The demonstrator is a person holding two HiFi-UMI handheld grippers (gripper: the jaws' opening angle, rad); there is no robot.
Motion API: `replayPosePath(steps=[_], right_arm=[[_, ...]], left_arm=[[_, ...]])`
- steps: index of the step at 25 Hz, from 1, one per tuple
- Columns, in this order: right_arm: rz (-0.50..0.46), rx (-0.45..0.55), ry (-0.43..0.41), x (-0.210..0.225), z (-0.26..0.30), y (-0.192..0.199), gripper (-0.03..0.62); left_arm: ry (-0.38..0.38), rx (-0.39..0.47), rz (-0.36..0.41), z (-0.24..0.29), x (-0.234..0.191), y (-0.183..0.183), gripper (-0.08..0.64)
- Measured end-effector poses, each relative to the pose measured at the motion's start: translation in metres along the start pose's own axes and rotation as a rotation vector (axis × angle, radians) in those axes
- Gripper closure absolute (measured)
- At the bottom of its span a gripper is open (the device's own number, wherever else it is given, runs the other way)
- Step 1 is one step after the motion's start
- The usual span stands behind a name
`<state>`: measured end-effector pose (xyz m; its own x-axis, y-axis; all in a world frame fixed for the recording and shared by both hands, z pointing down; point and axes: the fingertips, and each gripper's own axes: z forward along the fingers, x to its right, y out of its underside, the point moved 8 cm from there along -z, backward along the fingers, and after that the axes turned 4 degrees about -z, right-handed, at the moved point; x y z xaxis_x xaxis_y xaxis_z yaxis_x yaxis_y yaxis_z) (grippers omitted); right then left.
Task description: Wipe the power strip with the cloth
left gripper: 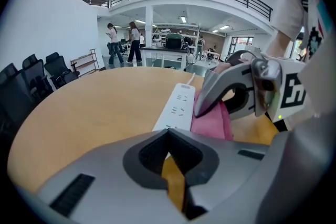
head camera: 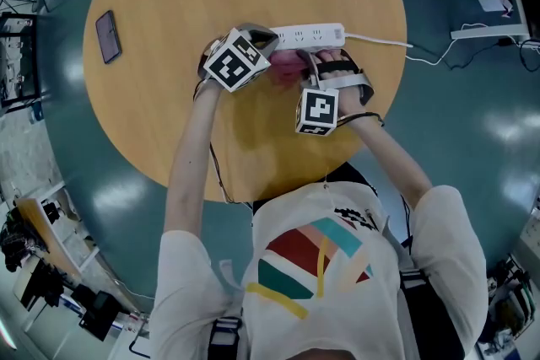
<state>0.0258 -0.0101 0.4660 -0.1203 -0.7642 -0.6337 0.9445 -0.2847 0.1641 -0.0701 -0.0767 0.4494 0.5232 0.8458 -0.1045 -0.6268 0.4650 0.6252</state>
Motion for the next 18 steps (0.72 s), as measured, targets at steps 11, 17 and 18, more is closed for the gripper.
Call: replayPosePath(steps=[11, 17, 18], right_arm=[[-0.006, -0.138, 0.024, -0.002, -0.011, 0.090, 0.552], [0.020, -0.212, 0.043, 0.004, -0.013, 0.125, 0.552], [0.027, -0.223, 0.046, 0.004, -0.013, 0.129, 0.554]], left_arm=[[-0.011, -0.002, 0.002, 0.004, 0.003, -0.003, 0.517], [-0.008, -0.006, -0.007, 0.004, 0.002, -0.002, 0.517], [-0.007, -0.005, -0.009, 0.004, 0.002, -0.002, 0.517]])
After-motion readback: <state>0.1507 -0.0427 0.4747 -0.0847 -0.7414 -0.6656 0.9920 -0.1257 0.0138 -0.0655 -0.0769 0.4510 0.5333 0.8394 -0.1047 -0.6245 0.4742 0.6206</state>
